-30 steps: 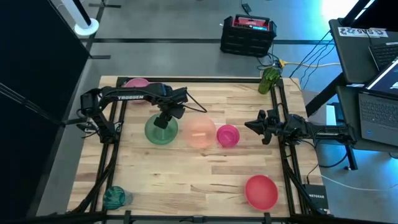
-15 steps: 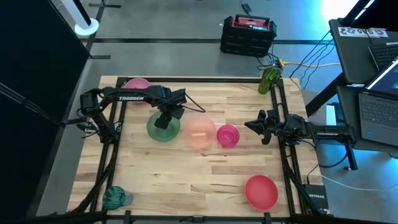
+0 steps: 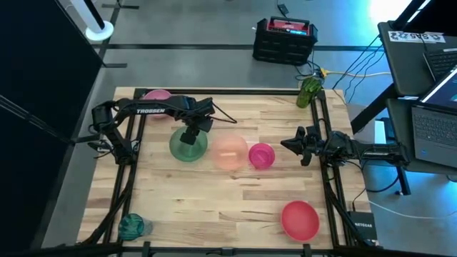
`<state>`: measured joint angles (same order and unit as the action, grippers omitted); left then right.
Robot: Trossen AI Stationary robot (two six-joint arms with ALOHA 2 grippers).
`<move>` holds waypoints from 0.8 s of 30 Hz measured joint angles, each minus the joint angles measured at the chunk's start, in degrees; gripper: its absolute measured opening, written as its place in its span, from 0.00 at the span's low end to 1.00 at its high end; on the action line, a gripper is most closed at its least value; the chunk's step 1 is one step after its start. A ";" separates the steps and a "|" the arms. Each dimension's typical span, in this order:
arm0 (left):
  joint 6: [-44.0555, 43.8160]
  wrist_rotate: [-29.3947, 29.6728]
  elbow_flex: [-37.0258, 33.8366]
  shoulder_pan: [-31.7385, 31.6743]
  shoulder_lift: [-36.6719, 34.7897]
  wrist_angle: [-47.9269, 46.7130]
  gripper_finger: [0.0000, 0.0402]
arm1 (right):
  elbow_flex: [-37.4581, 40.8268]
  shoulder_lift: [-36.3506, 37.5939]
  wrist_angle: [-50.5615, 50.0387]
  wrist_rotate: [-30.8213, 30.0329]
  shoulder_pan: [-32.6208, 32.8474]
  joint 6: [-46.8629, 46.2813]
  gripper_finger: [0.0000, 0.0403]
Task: Nest bowls inside each other
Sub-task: Stack the green bowl on top of the orange bowl
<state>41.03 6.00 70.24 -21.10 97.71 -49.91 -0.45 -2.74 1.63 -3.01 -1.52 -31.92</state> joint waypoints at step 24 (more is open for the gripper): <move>-11.05 -1.55 13.36 0.25 5.21 -18.73 0.00 | 0.00 0.00 0.15 -1.46 0.01 -0.85 0.00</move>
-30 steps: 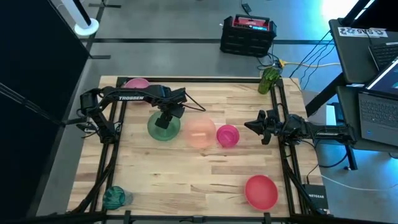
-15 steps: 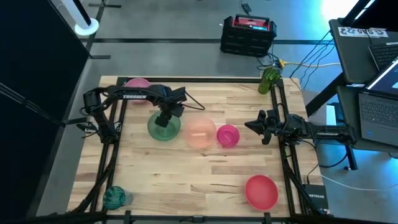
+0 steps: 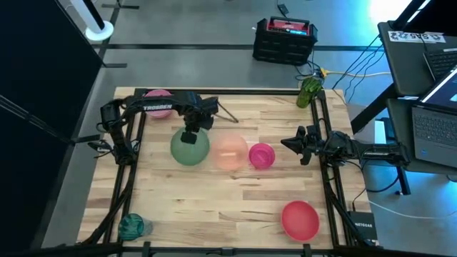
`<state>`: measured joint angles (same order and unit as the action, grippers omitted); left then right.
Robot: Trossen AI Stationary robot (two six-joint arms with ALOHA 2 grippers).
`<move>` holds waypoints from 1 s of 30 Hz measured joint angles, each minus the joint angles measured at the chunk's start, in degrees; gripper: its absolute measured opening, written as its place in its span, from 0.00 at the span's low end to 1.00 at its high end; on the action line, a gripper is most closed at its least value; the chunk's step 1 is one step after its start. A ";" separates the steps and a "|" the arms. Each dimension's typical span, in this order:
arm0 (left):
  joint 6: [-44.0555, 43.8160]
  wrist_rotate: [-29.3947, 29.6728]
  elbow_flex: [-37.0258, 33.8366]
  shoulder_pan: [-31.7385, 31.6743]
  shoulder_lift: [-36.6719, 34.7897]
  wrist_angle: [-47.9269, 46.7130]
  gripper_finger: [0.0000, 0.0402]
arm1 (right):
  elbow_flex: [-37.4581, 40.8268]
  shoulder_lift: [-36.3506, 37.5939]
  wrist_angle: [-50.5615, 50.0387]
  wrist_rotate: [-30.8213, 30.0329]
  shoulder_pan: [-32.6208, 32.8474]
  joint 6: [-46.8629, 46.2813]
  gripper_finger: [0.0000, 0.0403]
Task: Nest bowls inside each other
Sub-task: Stack the green bowl on top of the orange bowl
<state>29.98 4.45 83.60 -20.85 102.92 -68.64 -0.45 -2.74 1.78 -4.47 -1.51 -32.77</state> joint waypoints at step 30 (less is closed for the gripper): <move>-23.25 -10.46 28.52 3.94 23.86 2.43 0.00 | 0.00 -0.02 -0.61 1.03 0.01 -1.31 0.00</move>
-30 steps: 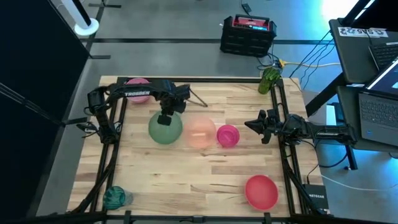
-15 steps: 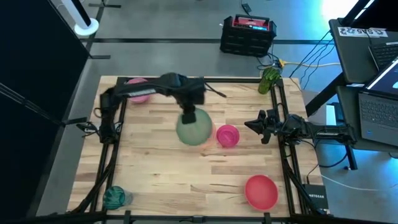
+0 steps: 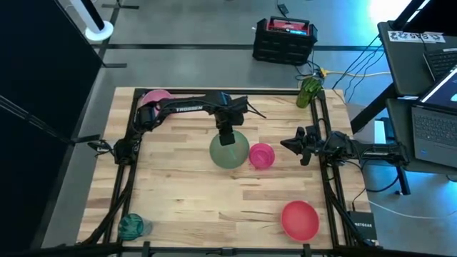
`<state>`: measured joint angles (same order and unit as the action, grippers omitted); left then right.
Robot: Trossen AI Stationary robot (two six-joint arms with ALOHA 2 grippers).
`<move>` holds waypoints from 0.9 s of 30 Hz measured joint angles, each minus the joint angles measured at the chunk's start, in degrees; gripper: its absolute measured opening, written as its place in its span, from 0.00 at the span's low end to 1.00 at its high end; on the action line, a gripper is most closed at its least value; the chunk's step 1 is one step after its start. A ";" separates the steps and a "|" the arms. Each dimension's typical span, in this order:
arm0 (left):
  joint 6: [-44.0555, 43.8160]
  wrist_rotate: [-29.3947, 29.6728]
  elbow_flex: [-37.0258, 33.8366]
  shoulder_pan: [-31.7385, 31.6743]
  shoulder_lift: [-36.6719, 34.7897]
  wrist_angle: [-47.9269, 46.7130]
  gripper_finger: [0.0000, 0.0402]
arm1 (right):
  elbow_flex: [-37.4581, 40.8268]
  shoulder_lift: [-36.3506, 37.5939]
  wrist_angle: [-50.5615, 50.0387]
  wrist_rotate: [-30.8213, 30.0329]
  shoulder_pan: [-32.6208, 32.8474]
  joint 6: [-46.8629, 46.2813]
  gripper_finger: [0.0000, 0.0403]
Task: Nest bowls inside each other
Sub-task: Stack the green bowl on top of the orange bowl, then stack the orange bowl on top of the green bowl
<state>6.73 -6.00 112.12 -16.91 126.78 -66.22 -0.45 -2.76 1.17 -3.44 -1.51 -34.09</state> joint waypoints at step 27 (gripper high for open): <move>-3.16 5.29 18.80 9.63 -5.13 -22.62 0.35 | -46.18 -33.23 -60.04 22.01 7.24 18.24 0.21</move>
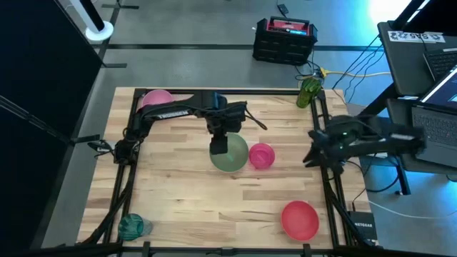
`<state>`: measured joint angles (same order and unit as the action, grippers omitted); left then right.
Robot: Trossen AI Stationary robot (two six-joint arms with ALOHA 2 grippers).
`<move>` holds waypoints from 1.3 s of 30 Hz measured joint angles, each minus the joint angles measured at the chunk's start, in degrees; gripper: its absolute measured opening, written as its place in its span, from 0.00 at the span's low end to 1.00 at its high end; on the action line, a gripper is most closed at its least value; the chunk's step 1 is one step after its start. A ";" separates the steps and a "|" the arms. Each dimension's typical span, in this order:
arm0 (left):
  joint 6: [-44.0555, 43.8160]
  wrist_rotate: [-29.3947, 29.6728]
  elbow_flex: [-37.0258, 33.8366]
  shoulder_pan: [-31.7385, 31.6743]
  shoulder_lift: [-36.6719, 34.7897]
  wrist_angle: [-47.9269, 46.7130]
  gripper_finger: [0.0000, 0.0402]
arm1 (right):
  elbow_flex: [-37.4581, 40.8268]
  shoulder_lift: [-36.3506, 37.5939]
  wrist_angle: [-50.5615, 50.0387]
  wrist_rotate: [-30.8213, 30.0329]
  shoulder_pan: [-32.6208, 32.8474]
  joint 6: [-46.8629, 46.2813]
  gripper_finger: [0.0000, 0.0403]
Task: Nest bowls inside each other
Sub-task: Stack the orange bowl on top of the green bowl
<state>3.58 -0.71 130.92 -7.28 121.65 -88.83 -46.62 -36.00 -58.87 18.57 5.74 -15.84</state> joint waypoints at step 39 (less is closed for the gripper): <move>17.28 6.53 1.42 -1.67 -7.79 -1.18 0.36 | -9.45 -44.55 1.58 -12.50 38.16 -43.75 0.26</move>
<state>20.86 5.82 132.33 -8.95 113.86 -90.02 -56.07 -80.55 -57.30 6.07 43.90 -59.59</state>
